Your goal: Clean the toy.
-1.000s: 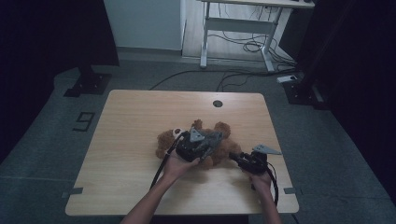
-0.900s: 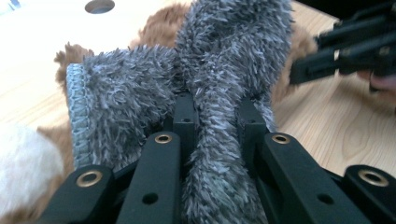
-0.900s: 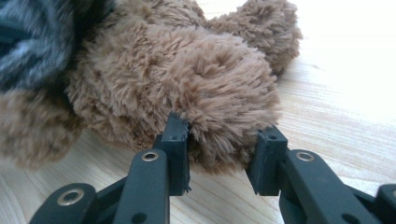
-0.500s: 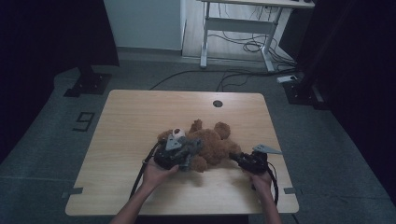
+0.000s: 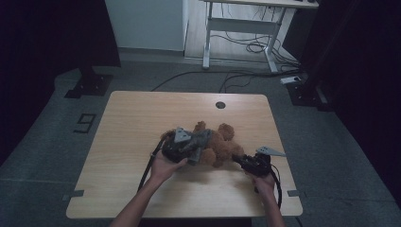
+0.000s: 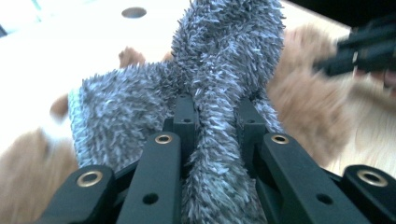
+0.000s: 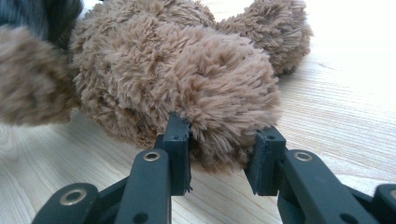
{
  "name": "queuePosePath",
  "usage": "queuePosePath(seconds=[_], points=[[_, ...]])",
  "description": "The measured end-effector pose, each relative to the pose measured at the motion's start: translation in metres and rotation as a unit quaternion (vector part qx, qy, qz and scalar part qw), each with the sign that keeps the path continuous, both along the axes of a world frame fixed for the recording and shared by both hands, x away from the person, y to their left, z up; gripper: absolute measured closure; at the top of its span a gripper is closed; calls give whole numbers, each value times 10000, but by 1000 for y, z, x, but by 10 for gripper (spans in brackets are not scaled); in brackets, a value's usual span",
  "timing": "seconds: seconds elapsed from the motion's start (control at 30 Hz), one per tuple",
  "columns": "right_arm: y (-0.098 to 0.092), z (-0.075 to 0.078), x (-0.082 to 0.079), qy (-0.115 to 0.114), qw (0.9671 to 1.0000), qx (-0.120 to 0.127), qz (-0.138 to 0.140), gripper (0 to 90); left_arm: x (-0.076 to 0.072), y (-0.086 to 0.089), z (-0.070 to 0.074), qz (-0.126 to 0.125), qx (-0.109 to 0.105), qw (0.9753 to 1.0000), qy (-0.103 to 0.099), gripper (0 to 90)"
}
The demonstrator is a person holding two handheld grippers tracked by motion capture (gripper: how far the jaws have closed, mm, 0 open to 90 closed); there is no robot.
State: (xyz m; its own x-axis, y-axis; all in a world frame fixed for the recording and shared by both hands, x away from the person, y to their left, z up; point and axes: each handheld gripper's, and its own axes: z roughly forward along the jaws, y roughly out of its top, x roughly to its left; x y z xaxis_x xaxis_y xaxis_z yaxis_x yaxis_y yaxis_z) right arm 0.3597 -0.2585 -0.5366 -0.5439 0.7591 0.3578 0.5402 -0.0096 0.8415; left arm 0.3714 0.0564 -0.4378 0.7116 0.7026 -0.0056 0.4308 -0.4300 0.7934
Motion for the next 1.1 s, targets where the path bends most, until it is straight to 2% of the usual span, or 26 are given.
queuePosePath(seconds=[0.03, 0.07, 0.1, 0.13, 0.2, 0.23, 0.27, 0.3, 0.33, 0.53, 0.7, 0.8, 0.87, 1.1], points=[[0, 0, 0, 1, 10000, 0, 2, 658, 0, 0, 0, 0, 0, 10000, 0, 751], [0, 0, 0, 4, 10000, 1, 3, 658, 8, -16, 5, -93, -24, 9999, 39, 751], [0, 0, 0, -8, 10000, -2, -1, 658, 8, -16, 5, -93, -24, 9999, 39, 751], [0, 0, 0, -7, 10000, -3, -3, 657, 12, -33, 6, -193, -10, 9998, 67, 751], [0, 0, 0, 3, 10000, 0, -6, 658, 13, -48, 4, -306, 40, 9994, 130, 751], [0, 0, 0, 6, 10000, 3, -4, 658, 13, -48, 4, -306, 40, 9994, 130, 751], [0, 0, 0, 24, 10000, 7, -2, 658, 12, -61, -1, -410, 80, 9989, 219, 751], [0, 0, 0, 24, 10000, 7, -2, 658, 12, -61, -1, -410, 80, 9989, 219, 750], [-1, -1, 0, 19, 10000, -1, 4, 659, 10, -71, -8, -488, 133, 9983, 306, 751], [0, 0, -1, 38, 10000, -32, -2, 665, -1, -92, -22, -724, 327, 9961, 374, 751], [1, 0, -1, 37, 10000, -37, -7, 677, -6, -102, -31, -841, 411, 9947, 429, 751], [1, 1, -2, 0, 10000, -80, -12, 685, -9, -104, -34, -837, 541, 9947, 267, 751], [1, 2, -3, -22, 9999, -98, 16, 689, -10, -101, -35, -825, 582, 9946, 221, 752], [-1, 1, -1, -23, 9999, -54, 115, 692, -14, -81, -36, -712, 485, 9961, 163, 752]])
